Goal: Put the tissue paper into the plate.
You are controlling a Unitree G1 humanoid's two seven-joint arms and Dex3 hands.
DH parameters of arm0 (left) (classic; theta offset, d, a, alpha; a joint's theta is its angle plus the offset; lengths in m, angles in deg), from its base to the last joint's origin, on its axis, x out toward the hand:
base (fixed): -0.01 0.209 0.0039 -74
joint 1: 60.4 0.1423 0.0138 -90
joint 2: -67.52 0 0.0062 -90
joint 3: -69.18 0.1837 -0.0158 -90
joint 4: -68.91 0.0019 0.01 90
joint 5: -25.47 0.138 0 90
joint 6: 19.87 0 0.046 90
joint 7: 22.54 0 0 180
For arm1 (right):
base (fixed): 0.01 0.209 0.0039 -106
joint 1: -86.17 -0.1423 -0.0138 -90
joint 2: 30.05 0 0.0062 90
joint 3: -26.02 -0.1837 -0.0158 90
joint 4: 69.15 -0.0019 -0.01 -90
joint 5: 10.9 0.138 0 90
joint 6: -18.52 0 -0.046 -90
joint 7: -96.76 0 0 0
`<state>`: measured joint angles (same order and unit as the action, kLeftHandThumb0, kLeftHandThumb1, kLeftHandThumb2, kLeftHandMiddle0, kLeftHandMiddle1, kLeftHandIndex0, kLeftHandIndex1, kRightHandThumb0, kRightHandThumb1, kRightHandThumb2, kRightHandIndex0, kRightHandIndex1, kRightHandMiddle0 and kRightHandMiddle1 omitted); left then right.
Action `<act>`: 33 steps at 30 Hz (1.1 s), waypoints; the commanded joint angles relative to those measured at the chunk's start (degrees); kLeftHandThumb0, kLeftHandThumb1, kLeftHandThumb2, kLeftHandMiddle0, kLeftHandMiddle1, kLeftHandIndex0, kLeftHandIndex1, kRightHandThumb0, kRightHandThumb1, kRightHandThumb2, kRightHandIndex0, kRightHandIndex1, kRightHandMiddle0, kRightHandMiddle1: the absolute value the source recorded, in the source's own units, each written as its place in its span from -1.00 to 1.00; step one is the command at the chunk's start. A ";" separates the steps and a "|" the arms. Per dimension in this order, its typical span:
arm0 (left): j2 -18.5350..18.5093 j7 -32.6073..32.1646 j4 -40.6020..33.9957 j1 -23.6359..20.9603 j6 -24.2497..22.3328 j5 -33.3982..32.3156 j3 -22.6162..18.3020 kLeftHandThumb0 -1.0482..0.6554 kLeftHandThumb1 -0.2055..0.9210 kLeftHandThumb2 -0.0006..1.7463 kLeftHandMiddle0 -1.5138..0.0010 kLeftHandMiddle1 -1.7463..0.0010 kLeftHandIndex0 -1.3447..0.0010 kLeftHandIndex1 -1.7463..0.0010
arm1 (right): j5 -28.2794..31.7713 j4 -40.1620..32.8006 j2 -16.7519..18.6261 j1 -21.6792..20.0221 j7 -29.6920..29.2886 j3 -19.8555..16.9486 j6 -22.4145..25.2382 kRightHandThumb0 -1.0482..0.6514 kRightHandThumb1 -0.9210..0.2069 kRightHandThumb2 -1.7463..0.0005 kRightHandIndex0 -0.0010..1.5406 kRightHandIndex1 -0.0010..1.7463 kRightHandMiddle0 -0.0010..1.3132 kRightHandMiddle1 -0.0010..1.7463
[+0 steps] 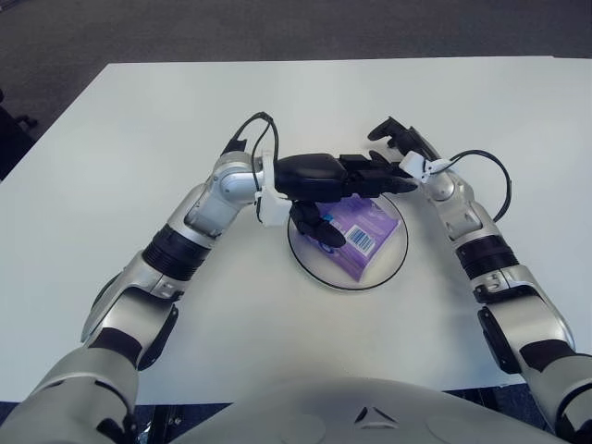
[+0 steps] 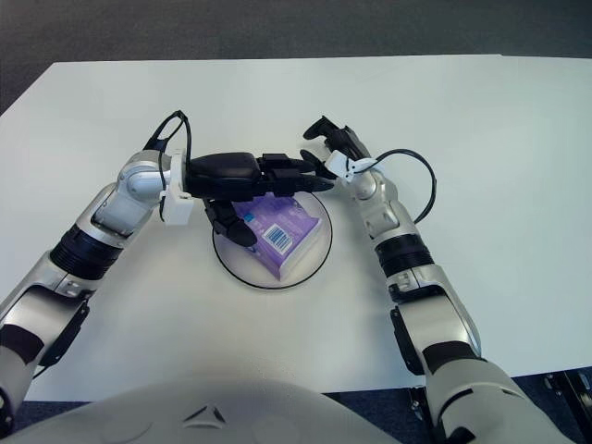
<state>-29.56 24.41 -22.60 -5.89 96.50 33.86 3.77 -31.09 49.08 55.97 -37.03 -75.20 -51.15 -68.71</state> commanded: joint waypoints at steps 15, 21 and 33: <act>-3.90 0.35 -1.37 0.62 -2.64 -2.57 -5.21 -1.00 1.00 -0.28 1.00 1.00 1.00 1.00 | 26.31 1.71 11.28 16.51 4.48 -17.22 5.15 0.21 0.64 -0.91 0.12 0.99 0.00 0.90; -6.04 -2.63 -0.82 3.36 -0.39 -2.25 -9.43 -1.00 1.00 -0.26 0.98 0.99 1.00 1.00 | 28.36 0.84 11.22 17.34 6.49 -17.34 3.88 -0.23 0.02 -0.46 0.47 1.00 -0.14 0.99; -8.68 -14.37 4.69 11.77 7.55 -0.24 -20.69 -1.00 1.00 0.08 0.74 0.91 1.00 0.63 | 27.51 1.90 10.44 17.45 6.61 -17.00 1.64 -0.30 -0.05 -0.41 0.58 1.00 -0.15 1.00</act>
<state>-37.58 13.37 -21.00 2.87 102.58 33.62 -14.00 -2.58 45.10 65.46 -27.01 -68.53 -69.13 -71.80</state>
